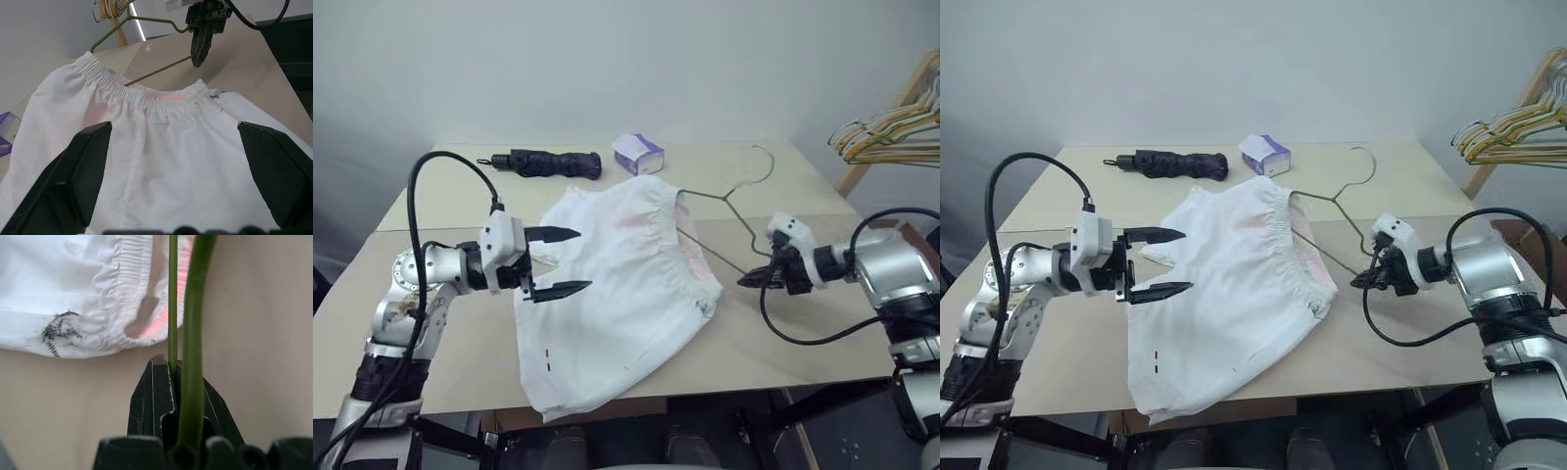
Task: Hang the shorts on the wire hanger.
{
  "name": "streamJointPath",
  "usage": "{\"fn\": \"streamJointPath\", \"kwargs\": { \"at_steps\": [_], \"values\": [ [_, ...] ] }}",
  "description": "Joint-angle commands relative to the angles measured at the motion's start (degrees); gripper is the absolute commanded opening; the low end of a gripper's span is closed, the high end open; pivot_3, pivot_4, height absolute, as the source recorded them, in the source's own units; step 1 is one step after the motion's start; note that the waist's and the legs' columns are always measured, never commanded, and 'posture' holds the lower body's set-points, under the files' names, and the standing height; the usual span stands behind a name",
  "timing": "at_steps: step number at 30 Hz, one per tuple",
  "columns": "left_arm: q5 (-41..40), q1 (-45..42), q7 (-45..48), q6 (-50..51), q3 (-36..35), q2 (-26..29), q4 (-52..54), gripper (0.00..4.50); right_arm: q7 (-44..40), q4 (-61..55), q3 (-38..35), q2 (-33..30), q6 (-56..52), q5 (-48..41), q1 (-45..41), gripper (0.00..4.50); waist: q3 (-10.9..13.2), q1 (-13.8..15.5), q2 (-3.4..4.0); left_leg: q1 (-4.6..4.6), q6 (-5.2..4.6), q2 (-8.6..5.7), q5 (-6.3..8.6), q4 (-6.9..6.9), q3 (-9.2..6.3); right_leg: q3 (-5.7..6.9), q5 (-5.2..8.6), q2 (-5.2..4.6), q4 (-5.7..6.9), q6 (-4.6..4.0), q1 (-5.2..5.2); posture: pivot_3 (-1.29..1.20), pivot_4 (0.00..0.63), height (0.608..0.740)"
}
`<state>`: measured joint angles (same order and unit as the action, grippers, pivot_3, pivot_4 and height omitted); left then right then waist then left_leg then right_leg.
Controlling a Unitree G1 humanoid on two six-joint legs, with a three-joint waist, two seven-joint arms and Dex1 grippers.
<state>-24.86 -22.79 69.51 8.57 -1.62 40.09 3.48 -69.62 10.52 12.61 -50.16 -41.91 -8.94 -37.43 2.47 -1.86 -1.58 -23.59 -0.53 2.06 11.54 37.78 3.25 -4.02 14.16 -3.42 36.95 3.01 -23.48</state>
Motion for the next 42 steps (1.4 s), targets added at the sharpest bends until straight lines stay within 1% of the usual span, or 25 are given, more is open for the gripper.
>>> {"fn": "streamJointPath", "kwargs": {
  "at_steps": [1, 3, 6, 9, 12, 15, 19, 26, 28, 31, 38, 39, 42],
  "values": [
    [1.4, -4.7, 1.0, -3.7, -0.5, 0.3, -3.9, 4.46, 4.4, -13.5, -2.6, -0.4, 3.1, 1.0, 0.6, 0.00, 0.0, -0.6, 0.00, -0.10, 0.00, 0.00, 0.00, 0.00, 0.00, 0.00, -0.01, 0.00, 0.02, -0.01, -0.09, -0.06, 0.000, 0.740],
    [2.2, -7.3, 1.9, -5.8, -0.9, 1.1, -6.9, 4.46, 5.2, -18.5, -2.2, -0.7, 3.2, 1.1, 1.7, 0.00, 0.0, -0.9, 0.00, -0.26, 0.00, -0.01, -0.01, 0.01, -0.02, -0.01, -0.04, 0.01, 0.06, -0.04, -0.26, -0.07, 0.000, 0.740],
    [3.0, -13.7, 4.2, -8.7, -2.0, 3.2, -12.6, 4.46, 6.1, -24.8, -0.1, -1.0, 1.8, 1.9, 1.9, 0.00, 0.0, -1.2, -0.01, -0.32, -0.01, 0.00, -0.01, 0.02, -0.01, -0.02, -0.04, 0.02, 0.07, -0.04, -0.35, -0.07, 0.000, 0.740],
    [3.9, -19.9, 7.3, -12.0, -1.6, 4.9, -18.3, 4.46, 6.6, -28.1, 2.4, -1.2, -0.2, 3.4, 1.0, 0.00, 0.0, -1.7, -0.01, -0.50, 0.00, -0.01, -0.03, 0.08, -0.01, -0.02, -0.06, 0.02, 0.12, -0.02, -0.52, -0.07, 0.000, 0.740],
    [6.2, -25.1, 11.5, -16.4, 0.6, 5.4, -23.4, 4.46, 5.8, -29.9, 5.1, -1.8, -0.7, 4.8, -0.2, 0.00, 0.0, -2.0, -0.01, -0.60, 0.00, -0.02, -0.03, 0.09, -0.01, 0.00, -0.06, 0.01, 0.12, -0.02, -0.61, -0.07, 0.000, 0.740],
    [10.3, -28.5, 15.9, -22.8, 4.5, 4.4, -29.7, 4.46, 4.1, -31.1, 7.3, -2.5, -0.3, 5.4, -1.3, 0.00, 0.0, -2.1, -0.01, -0.61, 0.00, -0.03, -0.03, 0.09, 0.00, -0.01, -0.06, 0.00, 0.12, -0.04, -0.60, -0.08, 0.000, 0.740],
    [12.8, -31.3, 22.2, -27.2, 9.4, 2.9, -35.8, 4.46, 2.6, -31.8, 8.4, -2.9, -0.2, 5.4, -2.4, 0.00, 0.0, -2.2, -0.01, -0.60, -0.01, -0.02, -0.03, 0.10, 0.01, -0.01, -0.17, 0.02, 0.14, -0.21, -0.62, -0.08, 0.000, 0.740],
    [14.7, -34.7, 23.0, -33.6, 15.4, 0.4, -44.2, 4.46, 1.6, -32.1, 8.3, -2.8, -1.6, 5.1, -3.0, 0.00, 0.0, -2.4, -0.01, -0.73, -0.01, -0.01, -0.03, 0.14, 0.00, -0.01, -0.19, 0.02, 0.15, -0.24, -0.72, -0.11, 0.000, 0.740],
    [16.8, -35.6, 22.7, -35.8, 15.4, -0.7, -47.0, 4.46, 1.6, -32.3, 8.0, -2.8, -2.1, 4.8, -3.1, 0.00, 0.0, -2.5, -0.01, -0.72, -0.01, -0.01, -0.03, 0.14, 0.00, -0.01, -0.18, 0.02, 0.16, -0.24, -0.72, -0.12, 0.000, 0.740],
    [16.9, -36.2, 22.9, -37.5, 17.0, -1.0, -49.5, 3.90, 1.4, -32.8, 7.5, -2.7, -3.2, 4.2, -3.1, 0.00, 0.0, -2.6, -0.01, -0.71, -0.01, -0.01, -0.03, 0.15, 0.00, -0.01, -0.19, 0.02, 0.18, -0.24, -0.72, -0.12, 0.000, 0.740],
    [15.4, -36.9, 23.0, -38.8, 17.6, -1.5, -51.2, 1.65, 1.4, -33.4, 6.7, -2.9, -4.9, 3.0, -3.3, 0.00, 0.0, -3.9, -0.01, -0.75, -0.01, -0.01, -0.03, 0.18, -0.03, -0.01, -0.22, 0.01, 0.19, -0.27, -0.72, -0.13, 0.000, 0.740],
    [15.3, -36.9, 23.0, -38.9, 17.6, -1.5, -51.3, 1.25, 1.3, -33.5, 6.5, -2.9, -5.1, 2.7, -3.3, 0.00, 0.0, -3.9, -0.01, -0.75, -0.01, 0.00, -0.03, 0.18, -0.03, -0.01, -0.21, 0.01, 0.19, -0.27, -0.72, -0.13, 0.000, 0.740],
    [14.7, -37.0, 23.0, -38.9, 17.8, -1.5, -51.6, 0.26, 1.2, -33.5, 6.3, -3.0, -5.4, 1.8, -3.4, 0.00, 0.0, -4.3, -0.01, -0.73, -0.01, 0.00, -0.03, 0.18, -0.04, -0.01, -0.21, 0.02, 0.22, -0.27, -0.72, -0.13, 0.000, 0.740]
  ]
}}
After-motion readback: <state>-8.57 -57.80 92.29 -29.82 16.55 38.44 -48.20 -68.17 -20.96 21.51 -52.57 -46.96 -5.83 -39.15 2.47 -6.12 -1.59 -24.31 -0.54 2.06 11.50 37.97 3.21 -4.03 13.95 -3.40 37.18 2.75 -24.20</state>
